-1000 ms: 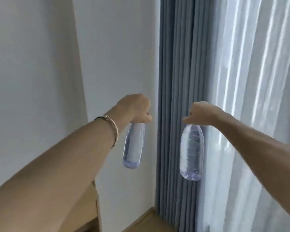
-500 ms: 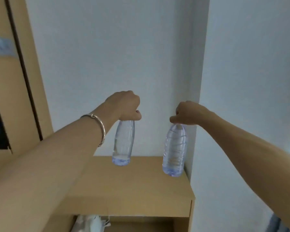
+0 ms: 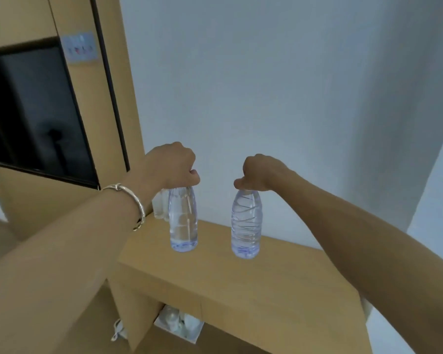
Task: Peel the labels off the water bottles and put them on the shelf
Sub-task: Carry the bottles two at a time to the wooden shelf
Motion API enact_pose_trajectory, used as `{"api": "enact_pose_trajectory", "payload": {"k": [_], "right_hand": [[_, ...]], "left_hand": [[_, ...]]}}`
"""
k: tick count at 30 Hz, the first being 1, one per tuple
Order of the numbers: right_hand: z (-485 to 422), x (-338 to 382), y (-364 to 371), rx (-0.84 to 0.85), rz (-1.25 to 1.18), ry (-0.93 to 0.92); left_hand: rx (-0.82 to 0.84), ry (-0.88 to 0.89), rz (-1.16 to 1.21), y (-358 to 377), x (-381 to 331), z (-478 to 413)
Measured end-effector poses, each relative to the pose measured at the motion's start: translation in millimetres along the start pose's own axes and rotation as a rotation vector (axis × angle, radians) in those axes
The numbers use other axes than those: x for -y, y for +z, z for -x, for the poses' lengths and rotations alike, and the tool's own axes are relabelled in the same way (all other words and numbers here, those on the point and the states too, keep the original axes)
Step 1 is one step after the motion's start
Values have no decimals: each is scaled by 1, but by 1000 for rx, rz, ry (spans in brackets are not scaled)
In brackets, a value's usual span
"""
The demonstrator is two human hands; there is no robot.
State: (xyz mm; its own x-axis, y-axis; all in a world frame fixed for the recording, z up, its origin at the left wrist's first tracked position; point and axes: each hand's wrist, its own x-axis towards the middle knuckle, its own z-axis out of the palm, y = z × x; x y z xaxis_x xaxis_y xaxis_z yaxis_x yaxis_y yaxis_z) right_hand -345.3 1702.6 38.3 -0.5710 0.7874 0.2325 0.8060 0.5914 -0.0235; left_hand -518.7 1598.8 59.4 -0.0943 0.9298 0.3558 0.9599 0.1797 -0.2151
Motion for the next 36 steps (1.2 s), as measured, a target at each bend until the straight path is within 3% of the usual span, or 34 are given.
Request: {"api": "enact_pose_trajectory", "payload": {"k": [9, 14, 22, 27, 36], "right_hand": [[-55, 13, 47, 54, 13, -72], [-89, 25, 59, 59, 33, -72], [-172, 40, 67, 18, 47, 33], [-212, 51, 94, -13, 44, 101], [-285, 52, 146, 99, 59, 117]], "left_hand": [[66, -129, -30, 46, 47, -24], [99, -111, -38, 72, 75, -48], [-77, -33, -69, 94, 139, -117], [-21, 7, 10, 139, 170, -154], [145, 53, 113, 222, 183, -215]]}}
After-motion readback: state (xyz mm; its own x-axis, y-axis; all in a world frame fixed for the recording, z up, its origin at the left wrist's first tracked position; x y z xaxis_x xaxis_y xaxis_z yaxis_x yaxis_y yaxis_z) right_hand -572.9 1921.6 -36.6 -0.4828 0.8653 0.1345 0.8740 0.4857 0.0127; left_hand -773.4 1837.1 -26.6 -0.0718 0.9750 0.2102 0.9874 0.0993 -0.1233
